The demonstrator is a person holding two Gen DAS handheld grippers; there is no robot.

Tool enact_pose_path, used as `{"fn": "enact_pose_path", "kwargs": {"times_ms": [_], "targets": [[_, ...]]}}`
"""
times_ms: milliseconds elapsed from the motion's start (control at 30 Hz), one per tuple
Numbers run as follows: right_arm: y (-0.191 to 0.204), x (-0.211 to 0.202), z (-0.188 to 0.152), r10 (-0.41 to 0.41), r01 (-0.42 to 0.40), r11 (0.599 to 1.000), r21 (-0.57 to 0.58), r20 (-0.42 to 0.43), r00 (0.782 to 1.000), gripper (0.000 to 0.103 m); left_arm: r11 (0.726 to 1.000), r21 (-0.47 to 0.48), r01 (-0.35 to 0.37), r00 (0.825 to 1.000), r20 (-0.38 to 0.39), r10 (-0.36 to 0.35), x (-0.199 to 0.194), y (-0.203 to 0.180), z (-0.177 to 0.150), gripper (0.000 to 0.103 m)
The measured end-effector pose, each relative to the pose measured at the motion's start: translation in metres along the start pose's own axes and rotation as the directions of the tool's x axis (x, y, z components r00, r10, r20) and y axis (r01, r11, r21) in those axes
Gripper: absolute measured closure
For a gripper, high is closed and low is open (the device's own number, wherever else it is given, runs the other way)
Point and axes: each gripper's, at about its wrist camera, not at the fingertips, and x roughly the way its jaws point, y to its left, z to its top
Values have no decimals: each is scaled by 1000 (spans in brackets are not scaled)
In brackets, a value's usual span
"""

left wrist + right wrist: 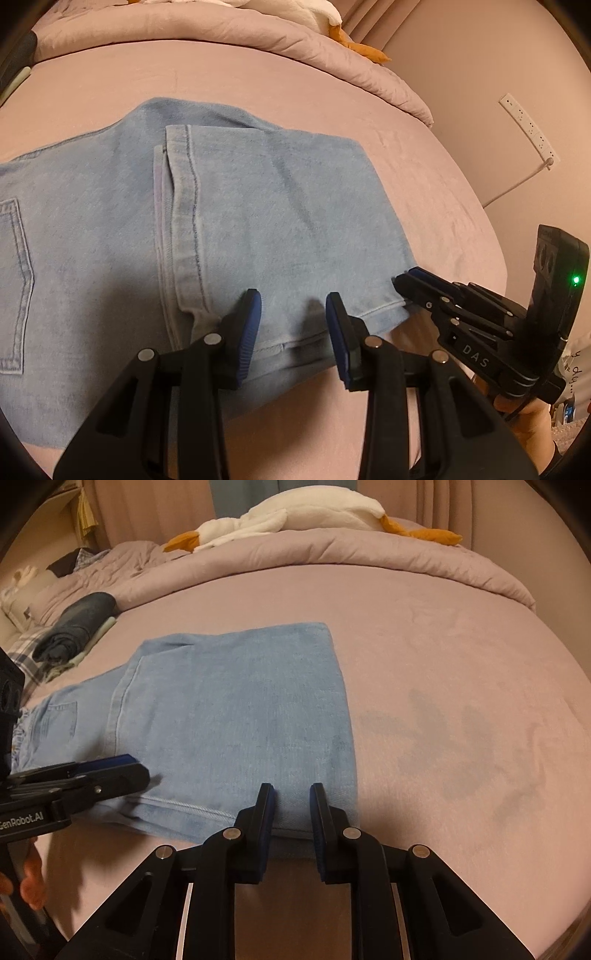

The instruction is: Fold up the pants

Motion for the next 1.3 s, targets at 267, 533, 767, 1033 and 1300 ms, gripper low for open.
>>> {"fn": "enact_pose_path", "kwargs": {"times_ms": [267, 533, 767, 1033, 1300], "targets": [[26, -22, 11, 60, -60, 998, -6, 91, 994, 83, 1000, 0, -27, 1000, 5, 27, -7, 0, -5, 67], [57, 8, -14, 16, -11, 996, -83, 58, 998, 73, 999, -10, -41, 999, 25, 42, -17, 2, -16, 67], [59, -3, -26, 32, -26, 995, -100, 55, 998, 56, 998, -54, -34, 997, 74, 38, -51, 11, -39, 31], [63, -8, -43, 83, -83, 995, -62, 5, 997, 53, 987, -157, -32, 980, 191, 62, -118, 57, -90, 31], [95, -16, -33, 174, -173, 980, -103, 1, 985, 53, 913, -406, -27, 939, 303, 162, -174, 130, -129, 31]]}}
